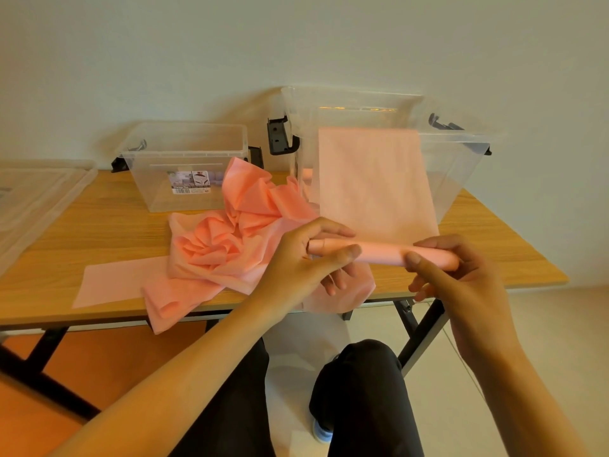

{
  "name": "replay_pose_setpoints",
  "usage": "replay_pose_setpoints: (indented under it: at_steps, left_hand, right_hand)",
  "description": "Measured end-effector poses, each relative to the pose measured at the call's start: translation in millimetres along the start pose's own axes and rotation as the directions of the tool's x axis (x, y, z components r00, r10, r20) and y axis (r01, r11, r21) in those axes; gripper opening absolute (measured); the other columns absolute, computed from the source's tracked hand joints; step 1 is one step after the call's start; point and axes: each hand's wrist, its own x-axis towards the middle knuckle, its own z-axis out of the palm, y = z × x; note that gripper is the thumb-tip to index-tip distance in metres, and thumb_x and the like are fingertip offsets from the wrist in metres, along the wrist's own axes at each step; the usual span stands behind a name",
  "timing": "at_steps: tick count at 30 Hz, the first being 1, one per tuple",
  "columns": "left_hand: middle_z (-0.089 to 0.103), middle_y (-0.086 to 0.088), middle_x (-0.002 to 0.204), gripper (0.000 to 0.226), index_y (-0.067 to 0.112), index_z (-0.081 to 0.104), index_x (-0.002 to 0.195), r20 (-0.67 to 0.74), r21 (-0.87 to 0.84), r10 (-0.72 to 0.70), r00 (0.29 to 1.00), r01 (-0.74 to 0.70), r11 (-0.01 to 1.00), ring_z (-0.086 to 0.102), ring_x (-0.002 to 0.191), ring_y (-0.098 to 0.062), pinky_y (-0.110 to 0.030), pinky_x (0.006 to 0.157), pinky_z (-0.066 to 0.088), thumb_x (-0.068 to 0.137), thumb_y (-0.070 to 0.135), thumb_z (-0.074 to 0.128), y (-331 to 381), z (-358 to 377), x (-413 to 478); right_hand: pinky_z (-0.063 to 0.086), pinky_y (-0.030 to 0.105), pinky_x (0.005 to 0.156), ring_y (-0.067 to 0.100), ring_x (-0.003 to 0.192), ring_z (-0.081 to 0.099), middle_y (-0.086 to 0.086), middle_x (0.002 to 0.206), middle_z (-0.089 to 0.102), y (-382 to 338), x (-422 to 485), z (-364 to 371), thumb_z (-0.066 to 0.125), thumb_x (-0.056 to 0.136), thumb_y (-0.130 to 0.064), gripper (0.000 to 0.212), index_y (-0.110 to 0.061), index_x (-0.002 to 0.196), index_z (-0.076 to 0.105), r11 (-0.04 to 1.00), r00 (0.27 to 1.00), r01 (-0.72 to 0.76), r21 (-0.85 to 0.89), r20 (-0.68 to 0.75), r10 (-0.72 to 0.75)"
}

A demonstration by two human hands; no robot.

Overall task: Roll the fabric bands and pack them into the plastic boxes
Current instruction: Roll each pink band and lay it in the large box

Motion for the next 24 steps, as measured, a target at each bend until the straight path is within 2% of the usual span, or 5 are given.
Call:
replay_pose_setpoints:
  at_steps: [4,11,14,19,24]
  left_hand:
    - [0.075,-0.014,0.083,0.022,0.006,0.063,0.114,0.015,0.019,0.024,1.000,-0.025,1.000,0.064,0.059,-0.023,-0.028,0.049,0.051,0.092,0.004,0.068,-1.8,-2.0,1.7]
    - [0.075,-0.011,0.081,0.013,0.004,0.063,0.106,-0.013,0.017,0.022,1.000,-0.022,1.000,0.064,0.059,-0.021,-0.026,0.048,0.049,0.095,0.009,0.065,-3.6,-2.3,1.9]
    - [0.075,-0.009,0.087,0.016,0.004,0.064,0.106,-0.013,0.003,0.023,1.000,-0.023,1.000,0.069,0.065,-0.022,-0.028,0.048,0.050,0.091,0.005,0.070,-3.5,-3.2,3.0]
    - [0.073,-0.004,0.083,0.020,0.008,0.063,0.099,-0.003,0.001,0.003,1.000,-0.003,1.000,0.070,0.067,-0.022,-0.028,0.046,0.051,0.086,-0.001,0.074,-4.6,-1.8,3.5]
    - [0.070,0.002,0.073,0.012,0.007,0.064,0.098,-0.029,0.011,-0.016,0.999,0.017,1.000,0.065,0.058,-0.020,-0.028,0.047,0.051,0.090,0.004,0.072,-7.8,-1.8,2.4]
  right_hand:
    - [0.057,0.030,0.058,0.022,0.064,0.066,0.007,0.071,0.069,1.3,2.5,1.0,0.077,0.078,-0.029,0.032,-0.006,0.099,0.071,1.000,0.998,-0.028,0.011,-0.058,0.028]
    - [0.057,0.033,0.056,0.026,0.062,0.064,0.011,0.083,0.071,-3.3,2.2,3.0,0.080,0.074,-0.022,0.040,-0.008,0.110,0.068,1.000,1.000,-0.011,0.001,-0.006,0.011]
    - [0.057,0.033,0.058,0.025,0.062,0.065,0.011,0.076,0.071,-1.9,3.2,3.4,0.079,0.074,-0.025,0.038,-0.004,0.104,0.069,1.000,1.000,-0.019,-0.021,-0.020,0.018]
    - [0.057,0.032,0.057,0.027,0.062,0.064,0.014,0.070,0.069,-1.9,3.8,3.5,0.078,0.075,-0.029,0.036,-0.003,0.099,0.070,0.999,0.999,-0.026,-0.035,-0.021,0.025]
    - [0.058,0.033,0.056,0.026,0.066,0.068,0.010,0.089,0.072,-3.5,4.3,4.8,0.077,0.076,-0.027,0.040,-0.012,0.112,0.068,0.999,1.000,-0.009,-0.052,0.021,0.010]
